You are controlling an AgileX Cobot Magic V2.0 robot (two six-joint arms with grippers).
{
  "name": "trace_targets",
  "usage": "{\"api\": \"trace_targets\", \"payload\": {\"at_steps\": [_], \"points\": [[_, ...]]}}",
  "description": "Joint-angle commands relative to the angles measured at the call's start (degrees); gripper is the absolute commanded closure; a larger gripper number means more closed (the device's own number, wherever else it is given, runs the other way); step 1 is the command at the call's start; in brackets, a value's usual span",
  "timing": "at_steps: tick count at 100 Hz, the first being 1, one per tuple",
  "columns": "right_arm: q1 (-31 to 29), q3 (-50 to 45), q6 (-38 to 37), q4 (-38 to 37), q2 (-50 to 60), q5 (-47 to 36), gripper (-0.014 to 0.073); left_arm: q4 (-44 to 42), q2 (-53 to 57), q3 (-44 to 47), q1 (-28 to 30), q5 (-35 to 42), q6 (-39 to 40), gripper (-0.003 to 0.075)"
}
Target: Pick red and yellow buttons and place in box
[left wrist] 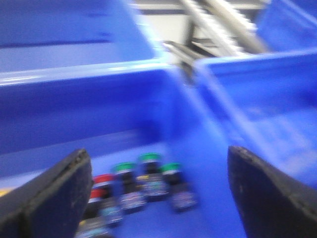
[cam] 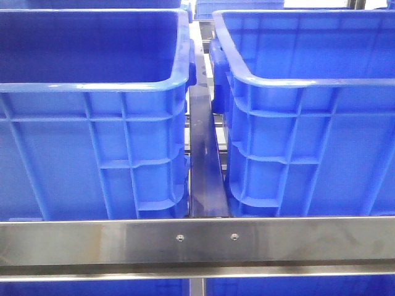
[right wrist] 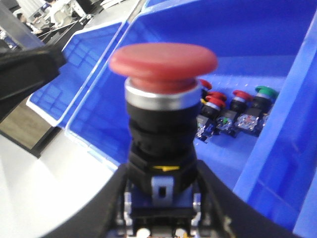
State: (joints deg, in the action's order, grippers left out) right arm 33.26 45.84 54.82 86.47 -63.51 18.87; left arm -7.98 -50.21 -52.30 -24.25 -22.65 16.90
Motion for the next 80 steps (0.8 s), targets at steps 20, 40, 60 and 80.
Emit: {"api": "trace_targets", "payload": {"at_steps": [20, 40, 60, 80], "points": [[0.05, 2.20, 0.96, 2.02, 0.98, -4.20, 0.0567, -0.89, 14.40, 8.18, 10.38, 1.07, 0.02, 0.0205], [0.05, 2.20, 0.96, 1.66, 0.98, -7.08, 0.0567, -1.42, 24.73, 14.56, 10.82, -1.97, 0.02, 0.0208], [-1.63, 2.20, 0.96, 0.92, 0.98, -11.32, 0.0567, -3.65, 33.41, 17.68, 10.82, -4.37, 0.02, 0.0408], [-9.63, 2.20, 0.96, 1.46, 0.98, -8.61, 0.0567, -4.06, 35.82, 17.91, 10.82, -6.28, 0.02, 0.0731]]}}
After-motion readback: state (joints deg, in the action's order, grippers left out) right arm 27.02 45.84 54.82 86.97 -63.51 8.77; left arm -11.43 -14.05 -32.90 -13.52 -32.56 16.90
